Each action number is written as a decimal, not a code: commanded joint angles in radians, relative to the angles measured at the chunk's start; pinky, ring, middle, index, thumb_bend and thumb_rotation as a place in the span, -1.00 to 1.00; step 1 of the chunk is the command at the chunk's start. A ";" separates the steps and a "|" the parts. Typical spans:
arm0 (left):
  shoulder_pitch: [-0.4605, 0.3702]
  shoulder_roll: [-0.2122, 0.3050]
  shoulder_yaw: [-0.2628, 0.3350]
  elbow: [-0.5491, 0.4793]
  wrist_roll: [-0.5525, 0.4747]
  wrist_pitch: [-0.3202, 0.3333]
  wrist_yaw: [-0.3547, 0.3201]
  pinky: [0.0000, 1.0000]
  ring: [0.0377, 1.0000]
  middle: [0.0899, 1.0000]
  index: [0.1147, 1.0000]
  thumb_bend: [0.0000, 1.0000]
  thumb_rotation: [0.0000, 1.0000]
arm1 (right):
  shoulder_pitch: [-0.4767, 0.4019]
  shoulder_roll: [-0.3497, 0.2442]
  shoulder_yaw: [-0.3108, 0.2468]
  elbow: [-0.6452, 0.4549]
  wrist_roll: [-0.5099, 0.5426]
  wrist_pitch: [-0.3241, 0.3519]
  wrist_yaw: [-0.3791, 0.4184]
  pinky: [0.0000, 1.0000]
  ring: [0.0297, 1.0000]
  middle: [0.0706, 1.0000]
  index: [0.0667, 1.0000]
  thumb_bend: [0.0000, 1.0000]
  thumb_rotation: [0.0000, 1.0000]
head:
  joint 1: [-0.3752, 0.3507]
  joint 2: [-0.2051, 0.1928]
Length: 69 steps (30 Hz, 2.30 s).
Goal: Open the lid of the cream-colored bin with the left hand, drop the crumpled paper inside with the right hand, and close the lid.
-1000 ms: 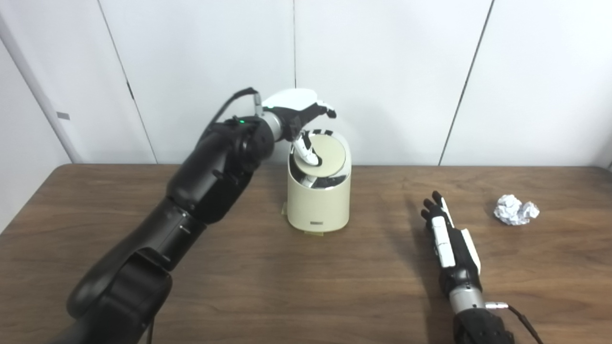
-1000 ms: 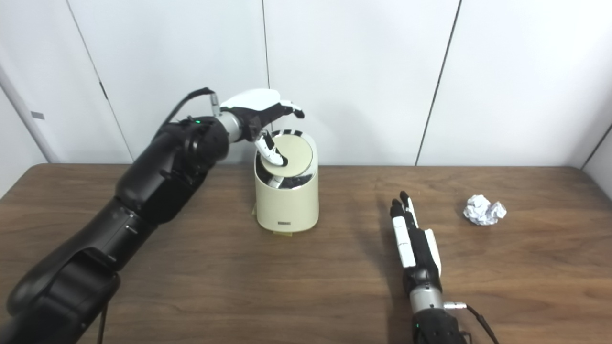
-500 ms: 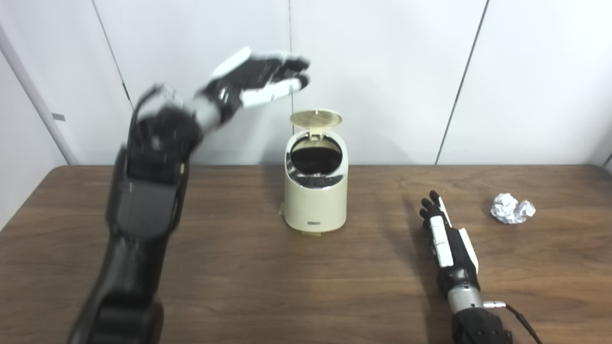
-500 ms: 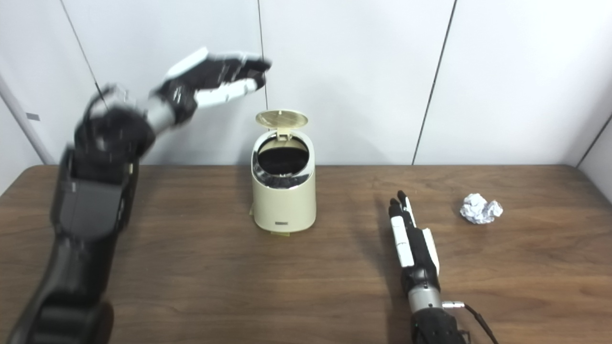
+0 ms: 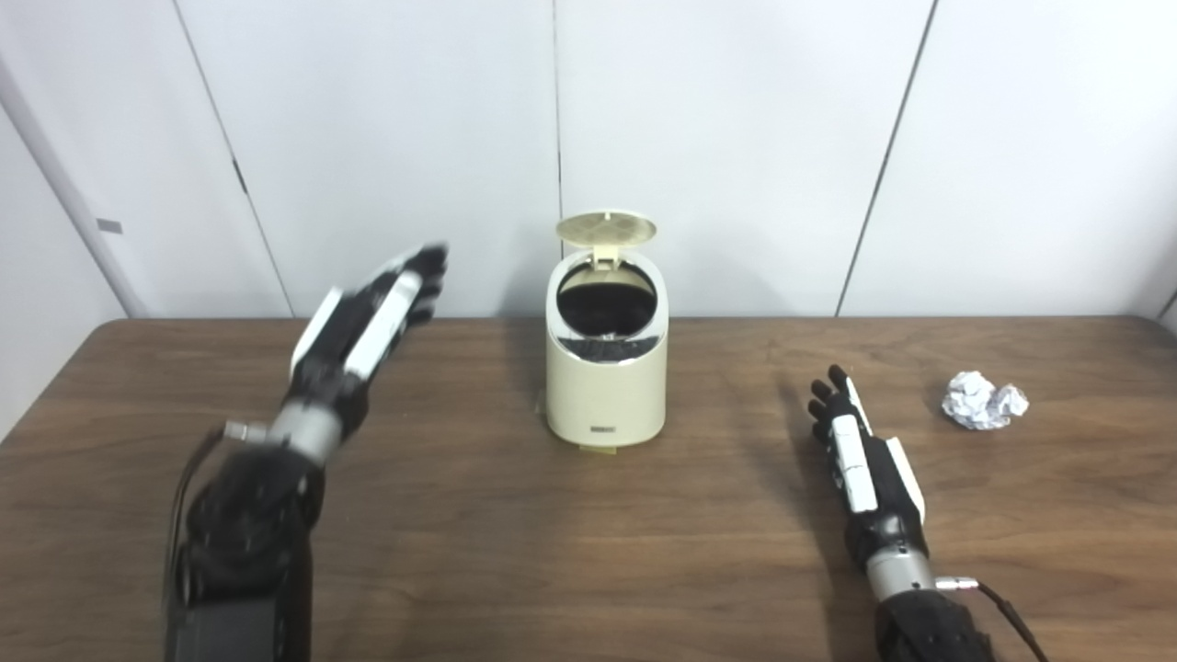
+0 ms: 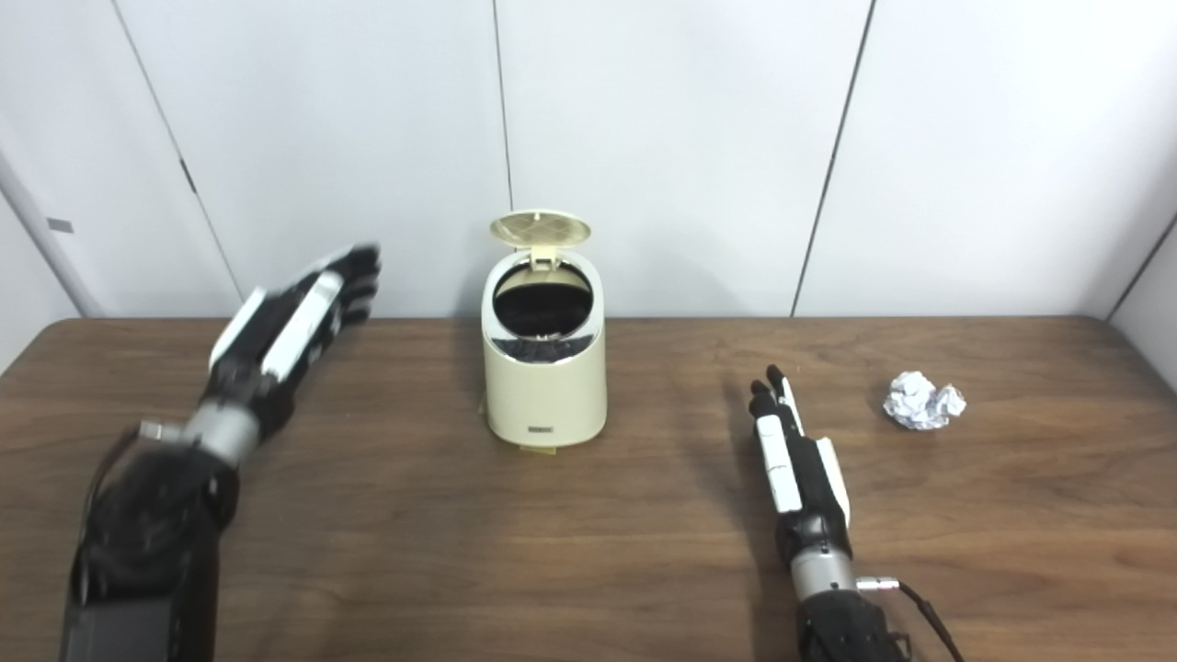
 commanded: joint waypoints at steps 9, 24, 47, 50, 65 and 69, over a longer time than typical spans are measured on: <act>0.157 -0.080 -0.015 -0.015 -0.094 -0.190 0.112 0.93 0.90 0.90 0.97 -0.23 0.67 | -0.012 -0.001 -0.025 -0.056 0.033 0.012 0.009 0.94 0.87 0.90 1.00 0.12 0.99 | -0.016 0.009; 0.239 -0.037 -0.033 0.033 -0.136 -0.284 0.121 1.00 1.00 1.00 1.00 0.04 0.57 | -0.039 -0.180 0.019 -0.237 -0.279 0.118 0.013 0.51 0.72 0.77 0.76 0.56 -0.44 | -0.087 0.028; 0.261 0.013 -0.052 0.055 -0.160 -0.281 0.132 1.00 1.00 1.00 1.00 -0.06 0.59 | -0.188 -0.580 0.082 -0.344 -0.855 0.395 0.394 0.61 0.77 0.69 0.67 0.74 -0.88 | -0.327 0.012; 0.263 0.016 -0.053 0.033 -0.170 -0.258 0.129 1.00 1.00 1.00 1.00 -0.09 0.57 | -0.227 -0.583 0.080 -0.270 -0.881 0.395 0.439 0.60 0.77 0.69 0.68 0.76 -0.89 | -0.343 0.013; 0.265 0.037 -0.048 -0.044 -0.207 -0.164 0.127 1.00 1.00 1.00 1.00 -0.25 0.57 | -0.401 -0.529 0.081 0.092 -0.881 0.395 0.477 0.51 0.79 0.79 0.69 0.73 -0.90 | -0.387 0.023; 0.255 0.048 -0.053 -0.050 -0.203 -0.154 0.121 1.00 1.00 1.00 1.00 -0.33 0.57 | -0.430 -0.516 0.091 0.155 -0.872 0.395 0.454 0.35 0.63 0.72 0.68 0.76 -0.87 | -0.385 0.024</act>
